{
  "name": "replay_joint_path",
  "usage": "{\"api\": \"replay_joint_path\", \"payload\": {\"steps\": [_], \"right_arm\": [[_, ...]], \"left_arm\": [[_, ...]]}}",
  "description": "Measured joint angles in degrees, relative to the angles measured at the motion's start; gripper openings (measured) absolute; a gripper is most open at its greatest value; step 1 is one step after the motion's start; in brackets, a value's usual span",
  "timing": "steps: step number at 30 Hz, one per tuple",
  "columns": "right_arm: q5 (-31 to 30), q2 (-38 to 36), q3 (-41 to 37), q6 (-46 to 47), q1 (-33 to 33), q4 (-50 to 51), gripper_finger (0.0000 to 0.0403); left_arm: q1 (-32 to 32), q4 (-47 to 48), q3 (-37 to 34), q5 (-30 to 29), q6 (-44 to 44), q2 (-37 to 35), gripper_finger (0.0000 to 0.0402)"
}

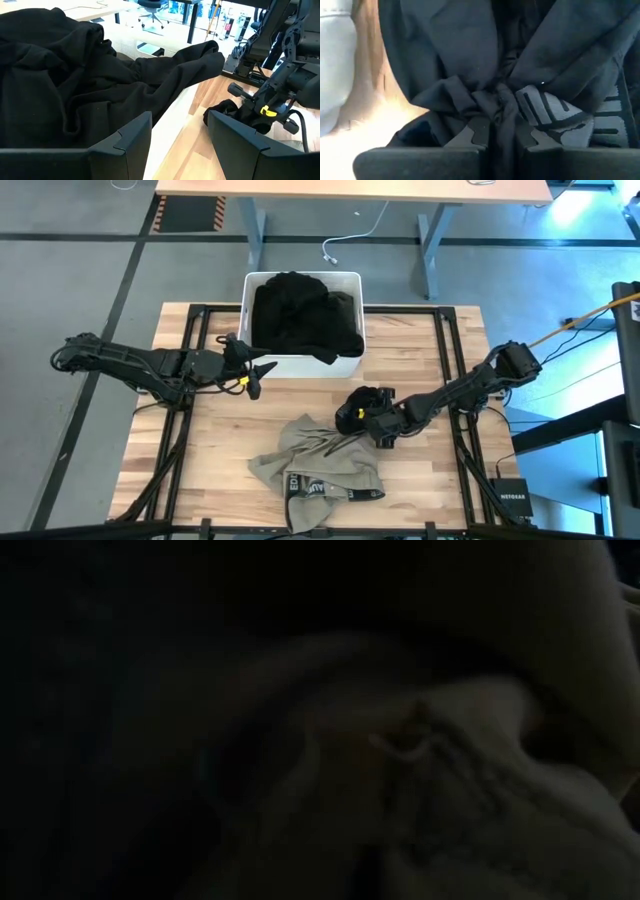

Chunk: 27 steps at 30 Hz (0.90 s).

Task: Sort clothes
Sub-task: Put the black underwear into the white bin

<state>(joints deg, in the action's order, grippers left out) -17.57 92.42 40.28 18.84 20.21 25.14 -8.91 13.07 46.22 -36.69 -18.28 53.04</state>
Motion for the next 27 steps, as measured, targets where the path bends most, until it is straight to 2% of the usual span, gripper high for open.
{"api": "replay_joint_path", "payload": {"steps": [4, 10, 17, 22, 27], "right_arm": [[0.35, -1.73, 3.66, 0.12, -0.04, 7.98, 0.0054], [-0.27, -6.03, 13.52, -1.58, 0.0, 20.02, 0.003], [-5.36, -10.27, 30.57, -7.45, 0.0, 29.84, 0.0031], [-12.34, -10.9, 45.66, -16.42, -0.69, 30.22, 0.0037], [-16.54, -10.9, 56.47, -27.51, -4.98, 22.18, 0.0032]], "left_arm": [[0.0, -0.02, 0.0, 0.0, 0.04, 0.34, 0.0188], [0.0, -0.18, 0.0, 0.0, 0.22, 1.2, 0.0188], [0.0, -0.11, 0.0, 0.0, 0.24, 1.25, 0.0188], [0.0, -0.14, 0.0, 0.0, 0.22, 1.25, 0.0188], [0.0, -0.2, 0.0, 0.0, 0.22, 1.25, 0.0188]]}}
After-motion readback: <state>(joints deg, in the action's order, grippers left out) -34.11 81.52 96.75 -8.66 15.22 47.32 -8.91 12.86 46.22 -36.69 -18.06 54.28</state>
